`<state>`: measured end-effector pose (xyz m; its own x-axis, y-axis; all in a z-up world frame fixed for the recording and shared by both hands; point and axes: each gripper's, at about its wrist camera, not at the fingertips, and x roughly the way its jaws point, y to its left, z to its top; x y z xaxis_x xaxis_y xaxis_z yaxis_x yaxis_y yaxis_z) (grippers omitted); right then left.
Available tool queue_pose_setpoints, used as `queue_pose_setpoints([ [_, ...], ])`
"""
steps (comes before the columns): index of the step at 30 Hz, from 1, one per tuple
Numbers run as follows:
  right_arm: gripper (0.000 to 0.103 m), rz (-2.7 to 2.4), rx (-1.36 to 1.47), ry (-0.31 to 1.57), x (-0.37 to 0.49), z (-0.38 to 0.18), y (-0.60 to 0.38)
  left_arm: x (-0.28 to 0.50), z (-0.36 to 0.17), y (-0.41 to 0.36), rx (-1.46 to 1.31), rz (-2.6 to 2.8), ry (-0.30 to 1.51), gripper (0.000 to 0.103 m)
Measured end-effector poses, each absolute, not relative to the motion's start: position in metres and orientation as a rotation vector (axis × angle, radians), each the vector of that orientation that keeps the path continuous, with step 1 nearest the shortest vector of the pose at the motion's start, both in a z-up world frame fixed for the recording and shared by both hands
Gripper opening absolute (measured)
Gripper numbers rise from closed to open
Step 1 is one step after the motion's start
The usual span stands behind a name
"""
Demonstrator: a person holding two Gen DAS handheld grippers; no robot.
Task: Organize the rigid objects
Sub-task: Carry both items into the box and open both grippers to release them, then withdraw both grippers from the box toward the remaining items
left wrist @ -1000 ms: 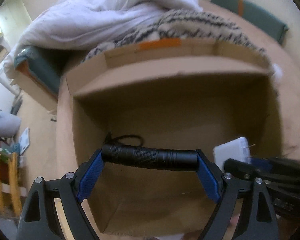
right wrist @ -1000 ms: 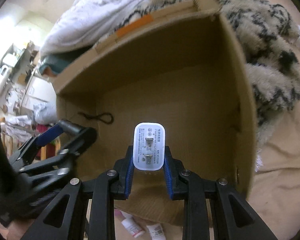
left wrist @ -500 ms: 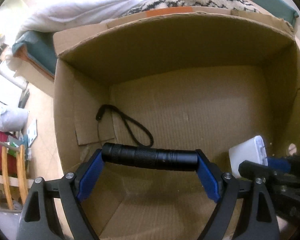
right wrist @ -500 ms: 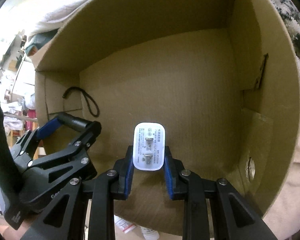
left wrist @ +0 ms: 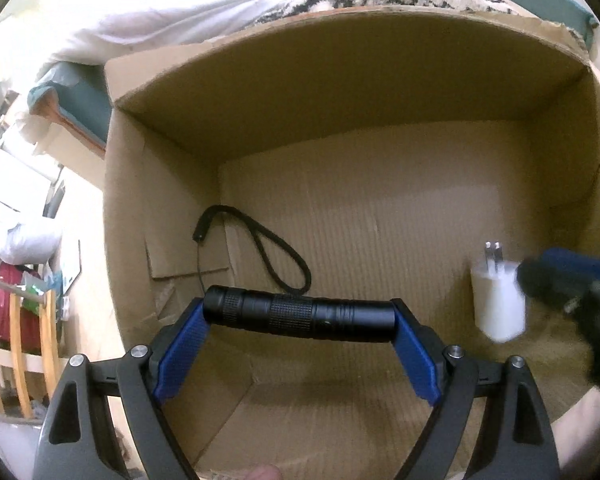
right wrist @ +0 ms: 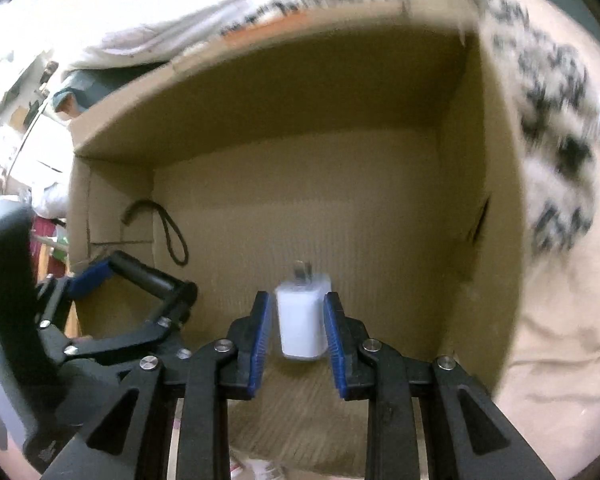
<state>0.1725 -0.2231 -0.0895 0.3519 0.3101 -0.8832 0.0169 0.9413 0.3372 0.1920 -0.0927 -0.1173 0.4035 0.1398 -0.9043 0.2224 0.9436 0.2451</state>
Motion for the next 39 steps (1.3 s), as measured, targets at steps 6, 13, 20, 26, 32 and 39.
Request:
queue_pose_setpoints([
  [6,0.073,0.220,0.352,1.067,0.166,-0.056,-0.235,0.192,-0.117,-0.094,0.334,-0.048,1.176,0.087],
  [13,0.103,0.239,0.376,0.982,0.163,-0.031,-0.245,0.193,-0.098,-0.087,0.204,-0.040,1.178,0.095],
  [20,0.103,0.255,0.418,0.901,0.150,-0.021,-0.248,0.189,-0.071,-0.074,0.128,-0.039,1.145,0.099],
  [26,0.103,0.229,0.392,0.899,0.139,-0.018,-0.251,0.173,-0.054,-0.067,0.109,-0.045,1.124,0.099],
  [32,0.103,0.208,0.383,0.895,0.122,-0.014,-0.256,0.157,-0.036,-0.056,0.083,-0.051,1.101,0.099],
  [39,0.103,0.207,0.399,0.920,0.097,-0.018,-0.258,0.131,-0.025,-0.030,0.051,-0.049,1.080,0.099],
])
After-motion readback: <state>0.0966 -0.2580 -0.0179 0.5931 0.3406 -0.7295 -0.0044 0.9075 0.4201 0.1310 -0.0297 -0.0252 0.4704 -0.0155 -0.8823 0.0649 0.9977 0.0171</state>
